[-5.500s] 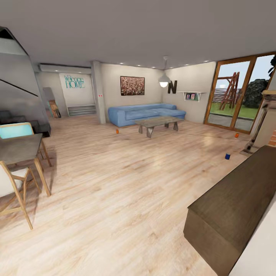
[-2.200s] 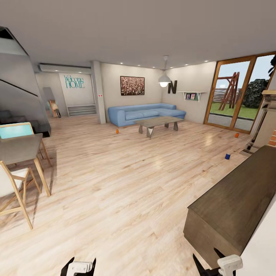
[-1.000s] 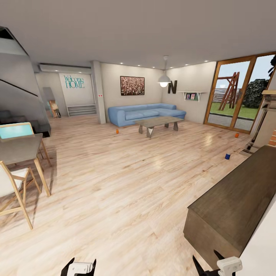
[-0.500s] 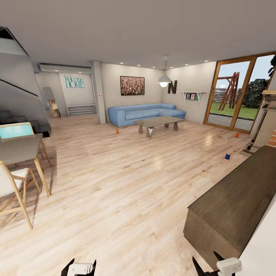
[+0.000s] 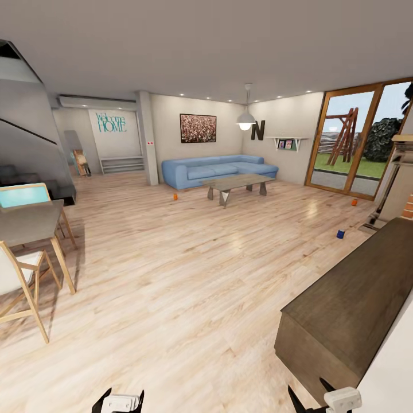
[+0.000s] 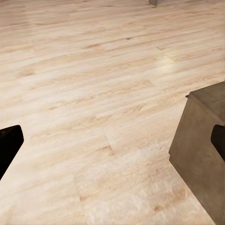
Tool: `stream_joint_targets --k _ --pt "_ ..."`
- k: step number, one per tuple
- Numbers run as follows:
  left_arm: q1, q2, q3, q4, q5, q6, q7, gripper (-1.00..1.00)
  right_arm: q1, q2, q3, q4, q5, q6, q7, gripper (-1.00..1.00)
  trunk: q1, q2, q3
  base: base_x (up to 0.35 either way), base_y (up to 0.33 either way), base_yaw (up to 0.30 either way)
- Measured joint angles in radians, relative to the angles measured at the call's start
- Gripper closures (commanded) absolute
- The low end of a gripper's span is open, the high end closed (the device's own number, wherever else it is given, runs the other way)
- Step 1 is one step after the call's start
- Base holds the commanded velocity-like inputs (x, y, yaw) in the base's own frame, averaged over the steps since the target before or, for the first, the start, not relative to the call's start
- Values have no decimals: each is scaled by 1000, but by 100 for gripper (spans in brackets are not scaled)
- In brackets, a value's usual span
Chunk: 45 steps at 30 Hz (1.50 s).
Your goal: Put the three can of soda from the living room inside the tash can in the kitchen.
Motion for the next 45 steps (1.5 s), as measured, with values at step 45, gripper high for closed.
stream_joint_targets --k 45 --pt "-2 0 0 1 -3 3 -5 -100 -7 0 -1 45 -5 6 12 -100 0 0 15 -153 218 -81"
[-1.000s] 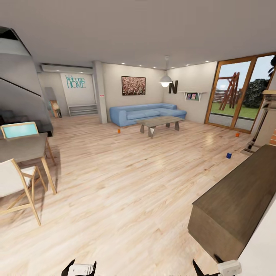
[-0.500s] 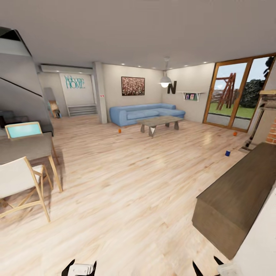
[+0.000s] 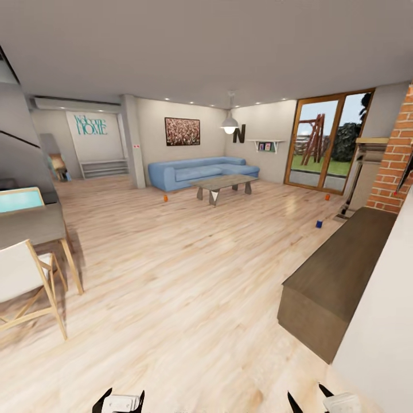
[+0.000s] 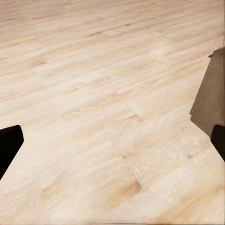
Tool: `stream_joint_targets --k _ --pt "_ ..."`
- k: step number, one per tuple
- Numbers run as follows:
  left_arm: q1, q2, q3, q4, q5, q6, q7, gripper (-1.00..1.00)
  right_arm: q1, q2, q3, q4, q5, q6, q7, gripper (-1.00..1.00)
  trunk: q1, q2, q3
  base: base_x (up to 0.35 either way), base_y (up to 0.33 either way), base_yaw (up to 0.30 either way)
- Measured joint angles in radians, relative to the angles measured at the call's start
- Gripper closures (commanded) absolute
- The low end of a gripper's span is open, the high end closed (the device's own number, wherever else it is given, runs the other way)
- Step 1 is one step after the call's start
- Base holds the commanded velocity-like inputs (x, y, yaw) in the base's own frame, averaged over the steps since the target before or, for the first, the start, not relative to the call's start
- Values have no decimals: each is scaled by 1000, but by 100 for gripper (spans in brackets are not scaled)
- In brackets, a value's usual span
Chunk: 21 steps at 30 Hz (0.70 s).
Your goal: Put the three can of soda from the living room inside the tash can in the kitchen.
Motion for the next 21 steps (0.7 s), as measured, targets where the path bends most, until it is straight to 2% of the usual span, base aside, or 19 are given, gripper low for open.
stream_joint_targets --k 13,21 --pt "1 0 0 0 1 -1 0 -100 0 4 3 -1 -1 1 -4 -100 0 0 3 -122 116 -74" --pt "0 0 0 0 2 -1 0 -100 0 5 1 -1 -1 2 -4 -100 0 0 -2 -34 31 -169"
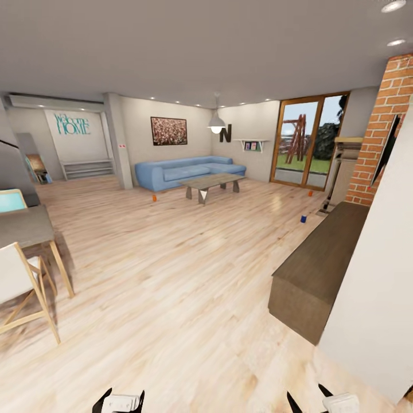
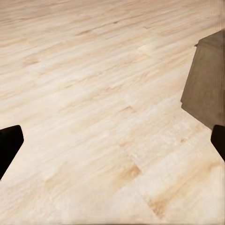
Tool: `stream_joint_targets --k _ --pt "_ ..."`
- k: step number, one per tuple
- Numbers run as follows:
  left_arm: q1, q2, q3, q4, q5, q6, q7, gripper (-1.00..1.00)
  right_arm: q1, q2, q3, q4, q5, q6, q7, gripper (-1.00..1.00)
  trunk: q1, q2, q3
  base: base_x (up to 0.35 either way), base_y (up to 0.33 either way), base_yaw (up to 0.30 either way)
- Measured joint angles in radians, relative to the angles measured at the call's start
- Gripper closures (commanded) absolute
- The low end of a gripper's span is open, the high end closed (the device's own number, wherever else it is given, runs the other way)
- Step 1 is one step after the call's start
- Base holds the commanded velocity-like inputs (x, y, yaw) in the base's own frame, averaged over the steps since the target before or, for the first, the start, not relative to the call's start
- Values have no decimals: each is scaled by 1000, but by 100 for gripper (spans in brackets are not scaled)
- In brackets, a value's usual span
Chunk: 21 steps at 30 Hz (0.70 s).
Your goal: Put the three can of soda from the living room inside the tash can in the kitchen.
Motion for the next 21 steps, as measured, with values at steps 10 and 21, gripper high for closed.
stream_joint_targets --k 10,21 --pt "0 0 0 0 4 0 -1 -100 0 0 -1 0 0 0 0 -100 0 0 -4 -3 3 -225" --pt "1 0 0 0 1 0 -2 -100 0 0 -1 0 0 -1 0 -100 0 0 -5 0 0 -246"
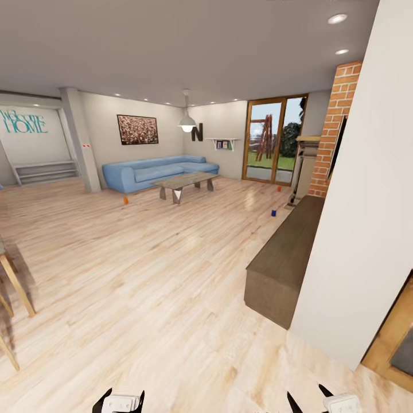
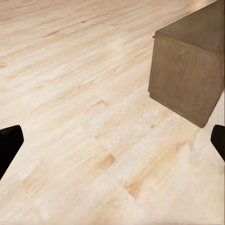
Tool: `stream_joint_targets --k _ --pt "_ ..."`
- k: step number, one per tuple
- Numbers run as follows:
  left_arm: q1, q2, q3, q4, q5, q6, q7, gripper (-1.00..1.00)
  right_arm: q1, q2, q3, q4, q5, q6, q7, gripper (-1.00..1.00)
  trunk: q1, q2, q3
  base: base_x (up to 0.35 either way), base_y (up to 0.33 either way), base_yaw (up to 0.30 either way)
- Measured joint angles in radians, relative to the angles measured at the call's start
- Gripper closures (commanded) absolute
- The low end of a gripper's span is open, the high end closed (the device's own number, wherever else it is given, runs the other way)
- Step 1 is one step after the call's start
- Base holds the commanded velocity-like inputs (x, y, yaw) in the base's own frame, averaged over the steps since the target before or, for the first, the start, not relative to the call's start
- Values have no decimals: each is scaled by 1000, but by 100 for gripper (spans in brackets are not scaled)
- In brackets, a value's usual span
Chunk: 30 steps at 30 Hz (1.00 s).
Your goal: Put the three can of soda from the living room inside the tash can in the kitchen.
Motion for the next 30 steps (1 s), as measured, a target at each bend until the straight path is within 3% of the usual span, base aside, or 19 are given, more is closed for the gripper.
stream_joint_targets --k 10,22,30 --pt "-1 0 0 0 0 0 0 -100 0 0 -1 0 0 0 1 -100 0 0 0 0 26 -249" --pt "0 0 0 0 -2 1 -1 -100 -1 0 -2 1 0 0 2 -100 0 0 0 0 169 -250" --pt "0 0 0 0 -4 0 0 -100 -1 1 3 1 1 -1 -2 -100 0 0 -1 0 160 -81"
